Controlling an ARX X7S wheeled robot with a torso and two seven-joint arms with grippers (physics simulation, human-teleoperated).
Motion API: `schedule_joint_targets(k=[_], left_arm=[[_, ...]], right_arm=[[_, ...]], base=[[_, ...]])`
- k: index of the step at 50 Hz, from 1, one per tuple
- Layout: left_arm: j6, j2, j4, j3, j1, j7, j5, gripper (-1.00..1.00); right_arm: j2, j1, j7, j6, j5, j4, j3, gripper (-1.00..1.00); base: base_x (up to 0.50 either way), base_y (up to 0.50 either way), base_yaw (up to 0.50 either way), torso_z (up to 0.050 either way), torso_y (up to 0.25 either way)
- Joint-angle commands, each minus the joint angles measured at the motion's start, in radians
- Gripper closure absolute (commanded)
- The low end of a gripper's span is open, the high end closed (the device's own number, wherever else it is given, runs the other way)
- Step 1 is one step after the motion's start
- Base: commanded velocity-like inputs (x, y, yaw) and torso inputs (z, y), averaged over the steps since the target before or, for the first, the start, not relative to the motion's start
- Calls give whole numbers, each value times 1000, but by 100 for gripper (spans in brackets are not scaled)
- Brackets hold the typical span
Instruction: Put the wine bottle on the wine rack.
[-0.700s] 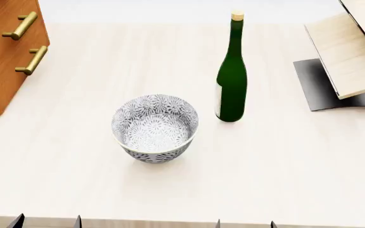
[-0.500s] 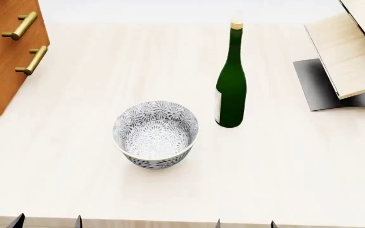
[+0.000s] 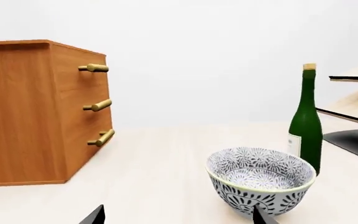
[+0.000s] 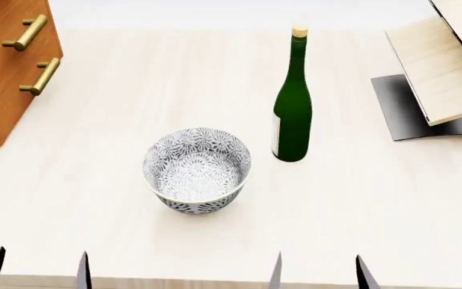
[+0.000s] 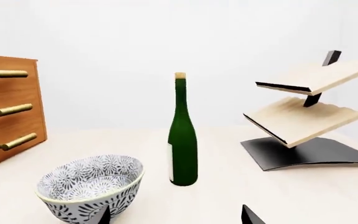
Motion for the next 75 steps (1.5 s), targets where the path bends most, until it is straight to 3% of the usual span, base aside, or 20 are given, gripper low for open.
schedule_joint_targets(k=[1, 15, 29, 75], left_arm=[[20, -29, 214, 16, 68, -41, 33, -100], [148, -51, 364, 13, 144, -71, 34, -100], [299, -64, 384, 9, 184, -101, 35, -100], [310, -97, 367, 42, 174, -150, 38, -100]], right_arm=[[32, -66, 10, 18, 39, -232, -13, -100], [48, -138, 19, -176, 52, -354, -22, -100], [42, -189, 29, -400, 28, -389, -13, -100], [87, -174, 88, -411, 35, -367, -36, -100]], base=[[0, 0, 0, 0, 0], [0, 0, 0, 0, 0], [0, 0, 0, 0, 0], [104, -6, 0, 0, 0]])
